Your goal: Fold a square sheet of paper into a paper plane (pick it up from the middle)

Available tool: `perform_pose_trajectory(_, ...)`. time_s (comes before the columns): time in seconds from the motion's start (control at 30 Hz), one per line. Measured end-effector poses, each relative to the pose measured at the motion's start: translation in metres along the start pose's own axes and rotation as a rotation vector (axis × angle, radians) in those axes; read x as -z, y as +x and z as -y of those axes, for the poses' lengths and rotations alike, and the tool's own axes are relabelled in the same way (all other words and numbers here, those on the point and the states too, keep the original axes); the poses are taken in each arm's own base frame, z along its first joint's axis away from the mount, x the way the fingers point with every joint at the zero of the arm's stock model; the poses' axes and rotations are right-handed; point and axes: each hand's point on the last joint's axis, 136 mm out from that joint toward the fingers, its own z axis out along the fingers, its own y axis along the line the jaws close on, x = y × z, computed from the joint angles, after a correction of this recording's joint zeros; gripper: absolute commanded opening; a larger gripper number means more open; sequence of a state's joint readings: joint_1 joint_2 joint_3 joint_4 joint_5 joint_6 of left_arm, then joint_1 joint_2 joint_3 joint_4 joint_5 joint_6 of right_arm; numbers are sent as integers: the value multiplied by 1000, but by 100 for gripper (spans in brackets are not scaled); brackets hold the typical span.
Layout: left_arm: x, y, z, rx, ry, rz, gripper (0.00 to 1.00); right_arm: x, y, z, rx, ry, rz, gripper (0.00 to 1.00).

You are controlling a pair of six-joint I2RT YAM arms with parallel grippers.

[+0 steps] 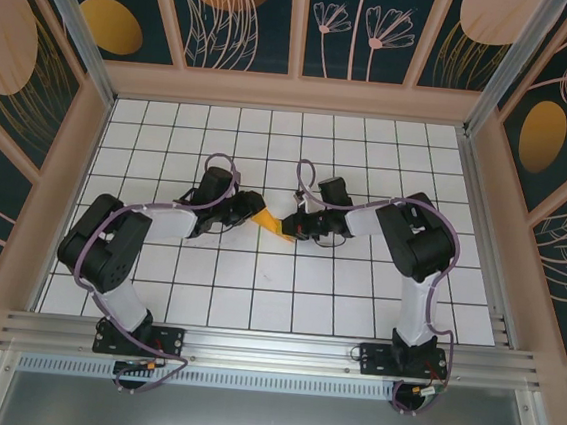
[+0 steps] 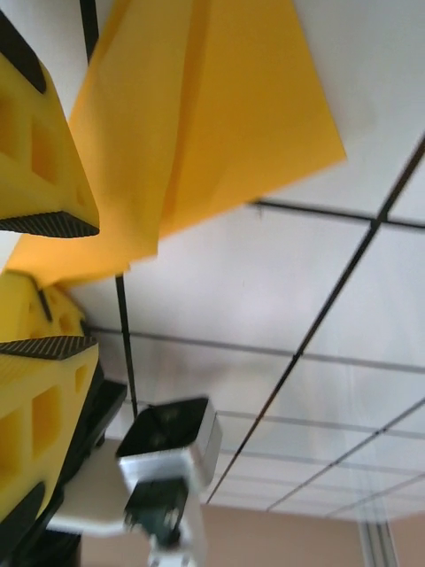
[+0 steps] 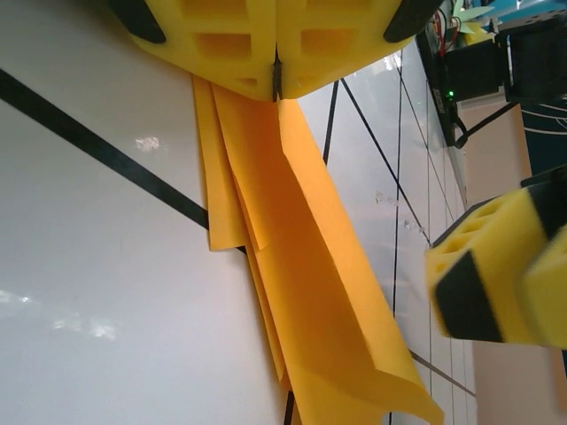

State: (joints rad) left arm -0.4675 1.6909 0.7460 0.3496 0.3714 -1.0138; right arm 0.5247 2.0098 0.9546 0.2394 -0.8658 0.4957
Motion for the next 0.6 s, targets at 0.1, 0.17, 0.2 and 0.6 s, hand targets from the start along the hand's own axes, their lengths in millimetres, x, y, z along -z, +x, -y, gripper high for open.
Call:
perform_pose_trajectory(0.1, -1, 7, 8, -17, 27, -15, 37, 0, 0, 0, -14, -7, -1, 0)
perform_pose_trajectory(0.17, -2, 12, 8, -23, 30, -26, 36, 0, -1, 1, -21, -8, -1, 0)
perform_pose_trajectory(0.2, -3, 15, 9, -26, 32, -32, 36, 0, 0, 1, -29, -9, -2, 0)
perform_pose_trajectory(0.6, -21, 29, -11, -15, -8, -75, 31, 0, -1, 1, -49, -22, -10, 0)
